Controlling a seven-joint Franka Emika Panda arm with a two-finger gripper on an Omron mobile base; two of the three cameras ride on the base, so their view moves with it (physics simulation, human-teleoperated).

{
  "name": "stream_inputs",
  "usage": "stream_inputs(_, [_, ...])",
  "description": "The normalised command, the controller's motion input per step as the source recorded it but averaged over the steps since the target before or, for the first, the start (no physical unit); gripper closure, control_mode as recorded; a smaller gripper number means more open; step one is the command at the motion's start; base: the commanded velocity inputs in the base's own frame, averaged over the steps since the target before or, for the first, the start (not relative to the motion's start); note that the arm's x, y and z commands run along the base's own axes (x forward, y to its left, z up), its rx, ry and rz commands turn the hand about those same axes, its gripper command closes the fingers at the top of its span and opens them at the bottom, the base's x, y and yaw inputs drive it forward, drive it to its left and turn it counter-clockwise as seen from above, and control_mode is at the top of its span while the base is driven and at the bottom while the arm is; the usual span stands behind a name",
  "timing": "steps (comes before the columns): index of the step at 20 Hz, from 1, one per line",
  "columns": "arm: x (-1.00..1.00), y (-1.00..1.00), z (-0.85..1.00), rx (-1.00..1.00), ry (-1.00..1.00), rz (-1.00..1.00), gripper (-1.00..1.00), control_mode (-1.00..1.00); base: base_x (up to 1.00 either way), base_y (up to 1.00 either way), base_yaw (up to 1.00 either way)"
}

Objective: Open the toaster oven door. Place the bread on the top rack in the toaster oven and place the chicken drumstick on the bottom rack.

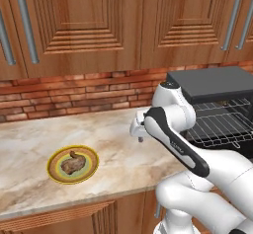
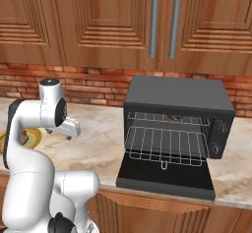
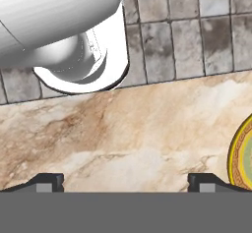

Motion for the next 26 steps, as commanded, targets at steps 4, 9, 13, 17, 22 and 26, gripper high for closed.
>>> stream_inputs(4, [0.00, 0.00, 0.00, 0.00, 0.00, 0.00, -1.00, 1.00, 0.18, -0.11, 0.00])
stream_inputs(9, [0.08, 0.28, -0.11, 0.00, 0.08, 0.05, -1.00, -1.00, 0.00, 0.00, 0.00])
stream_inputs(13, [0.16, 1.00, -0.05, 0.00, 0.02, 0.25, -1.00, -1.00, 0.00, 0.00, 0.00])
stream_inputs(17, [0.20, 1.00, 0.00, -0.05, 0.02, 0.27, -1.00, -1.00, 0.00, 0.00, 0.00])
stream_inputs(22, [0.50, 1.00, -0.01, -0.02, 0.07, 0.06, -1.00, -1.00, 0.00, 0.00, 0.00])
stream_inputs(26, [0.50, 0.99, -0.13, -0.03, 0.01, 0.05, -1.00, -1.00, 0.00, 0.00, 0.00])
